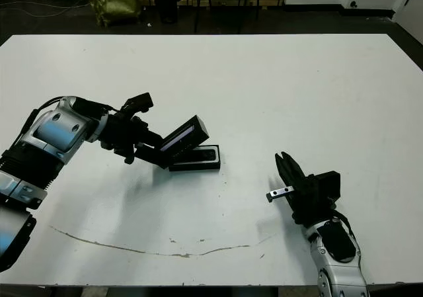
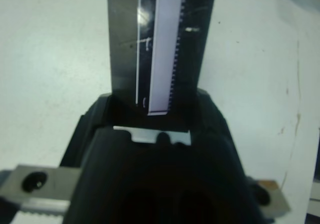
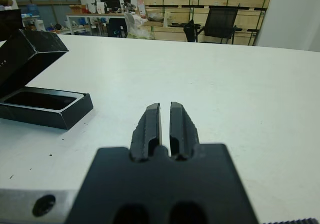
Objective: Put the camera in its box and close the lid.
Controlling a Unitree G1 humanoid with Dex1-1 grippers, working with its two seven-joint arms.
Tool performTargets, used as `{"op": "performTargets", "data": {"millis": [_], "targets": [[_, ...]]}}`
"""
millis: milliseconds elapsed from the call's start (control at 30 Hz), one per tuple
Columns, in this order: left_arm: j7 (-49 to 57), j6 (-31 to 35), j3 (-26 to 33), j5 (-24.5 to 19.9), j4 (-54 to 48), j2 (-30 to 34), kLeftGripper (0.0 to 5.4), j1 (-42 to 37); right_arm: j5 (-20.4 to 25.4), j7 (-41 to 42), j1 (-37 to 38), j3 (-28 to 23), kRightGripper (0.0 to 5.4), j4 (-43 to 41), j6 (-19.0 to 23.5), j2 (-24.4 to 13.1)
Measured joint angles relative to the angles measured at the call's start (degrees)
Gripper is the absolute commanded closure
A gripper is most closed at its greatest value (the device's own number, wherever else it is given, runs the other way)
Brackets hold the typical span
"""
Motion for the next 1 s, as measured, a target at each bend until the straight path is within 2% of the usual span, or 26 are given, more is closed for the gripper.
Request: {"op": "performTargets", "data": {"millis": [367,1000], "targets": [[-0.86,-8.08,-1.11,2.65,4.36,-1.62,3.19,-0.45,0.50,0.60,-0.02,-0.03,5.40,1.30,-0.47,0.03],[-2.43,-11.75,-1.02,4.34,7.47,-2.98,3.19,-1.26,1.53,1.00,-0.01,-0.01,5.40,1.36,-0.44,0.07]]}}
